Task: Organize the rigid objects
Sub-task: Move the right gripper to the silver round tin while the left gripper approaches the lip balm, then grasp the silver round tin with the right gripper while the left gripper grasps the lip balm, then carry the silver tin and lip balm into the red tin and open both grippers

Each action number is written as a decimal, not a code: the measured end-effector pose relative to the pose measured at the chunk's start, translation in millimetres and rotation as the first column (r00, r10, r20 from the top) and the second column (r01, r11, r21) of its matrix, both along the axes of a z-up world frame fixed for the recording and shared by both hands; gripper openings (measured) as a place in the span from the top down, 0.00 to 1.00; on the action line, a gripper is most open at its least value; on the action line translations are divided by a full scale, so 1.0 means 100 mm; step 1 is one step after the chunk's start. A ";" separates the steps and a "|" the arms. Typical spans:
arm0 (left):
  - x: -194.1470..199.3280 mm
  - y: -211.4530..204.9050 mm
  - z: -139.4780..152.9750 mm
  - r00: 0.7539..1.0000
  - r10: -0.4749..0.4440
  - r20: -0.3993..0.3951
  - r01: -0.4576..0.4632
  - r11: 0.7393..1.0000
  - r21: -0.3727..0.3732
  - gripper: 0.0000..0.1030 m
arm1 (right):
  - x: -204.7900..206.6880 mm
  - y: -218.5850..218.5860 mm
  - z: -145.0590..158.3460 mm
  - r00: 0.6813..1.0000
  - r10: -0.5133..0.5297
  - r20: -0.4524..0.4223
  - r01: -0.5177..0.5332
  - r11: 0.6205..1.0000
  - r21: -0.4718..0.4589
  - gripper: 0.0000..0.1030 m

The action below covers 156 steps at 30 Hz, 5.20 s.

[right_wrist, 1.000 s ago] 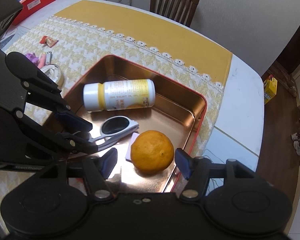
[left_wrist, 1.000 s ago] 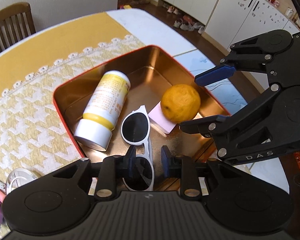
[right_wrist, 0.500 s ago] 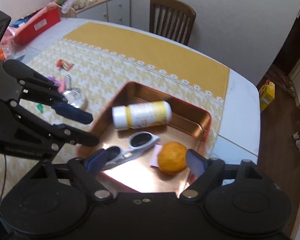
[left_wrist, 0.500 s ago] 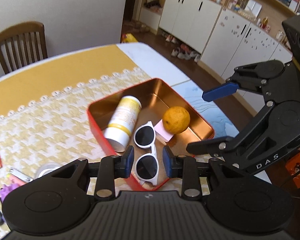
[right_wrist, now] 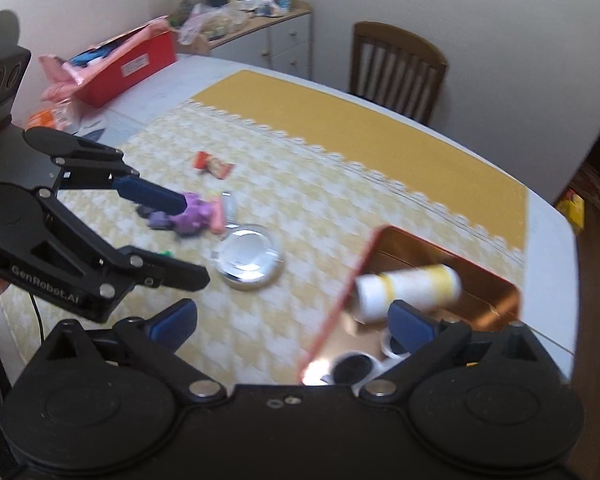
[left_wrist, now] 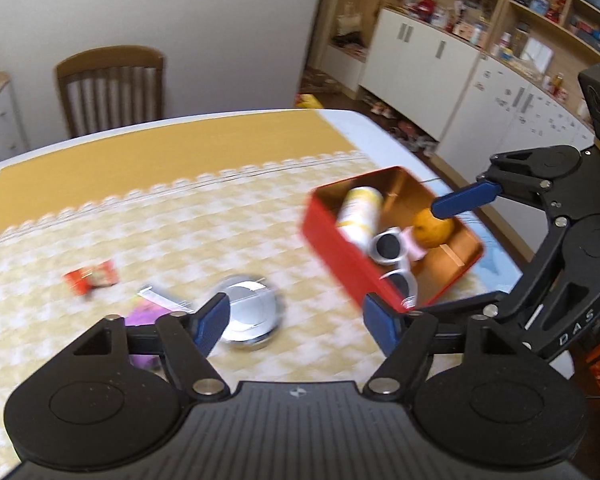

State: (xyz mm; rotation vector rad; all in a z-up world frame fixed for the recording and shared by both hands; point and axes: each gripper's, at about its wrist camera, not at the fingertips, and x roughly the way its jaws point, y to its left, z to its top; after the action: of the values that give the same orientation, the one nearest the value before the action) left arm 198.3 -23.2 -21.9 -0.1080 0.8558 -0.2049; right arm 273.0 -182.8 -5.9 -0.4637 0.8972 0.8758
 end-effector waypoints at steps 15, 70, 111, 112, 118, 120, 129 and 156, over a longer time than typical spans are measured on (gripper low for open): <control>-0.36 1.15 -0.30 0.986 0.167 0.006 -0.167 0.986 0.010 0.04 | -0.20 1.21 -0.32 0.994 0.111 -0.020 -0.112 0.990 -0.081 0.01; -0.11 1.43 -1.17 0.984 0.175 -0.005 -0.171 0.965 0.200 0.47 | 0.48 1.50 -1.23 0.988 -0.112 -0.102 0.081 0.961 -0.266 0.26; -0.48 1.54 -0.61 0.970 0.242 -0.015 -0.236 0.957 0.170 0.48 | -0.47 1.70 -0.61 0.979 0.133 -0.153 -0.160 0.971 -0.176 0.26; -0.49 1.53 -0.57 0.971 0.239 -0.014 -0.233 0.958 0.168 0.48 | -0.49 1.70 -0.59 0.978 0.138 -0.157 -0.165 0.972 -0.170 0.26; -0.49 1.44 -0.29 0.977 0.213 -0.009 -0.209 0.966 0.154 0.48 | -0.62 1.63 -0.42 0.971 0.173 -0.166 -0.198 0.970 -0.142 0.26; -0.47 1.36 -0.20 0.980 0.197 -0.002 -0.195 0.969 0.154 0.48 | -0.63 1.57 -0.36 0.970 0.180 -0.165 -0.203 0.970 -0.134 0.26; -0.20 0.79 0.10 0.992 0.128 0.014 -0.129 0.986 0.105 0.48 | -0.51 1.10 -0.17 0.972 0.177 -0.152 -0.195 0.974 -0.114 0.26; 0.82 -1.38 -0.10 0.992 -0.108 -0.065 0.112 0.991 0.066 0.48 | 0.95 -0.94 -0.03 0.985 -0.169 0.029 0.172 0.976 -0.134 0.26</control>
State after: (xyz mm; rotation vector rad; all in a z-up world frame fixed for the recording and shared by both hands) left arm 280.2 -161.5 -32.1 -0.0014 0.9304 -0.2762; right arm 368.3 -276.8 -8.9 -0.5037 0.9695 0.6552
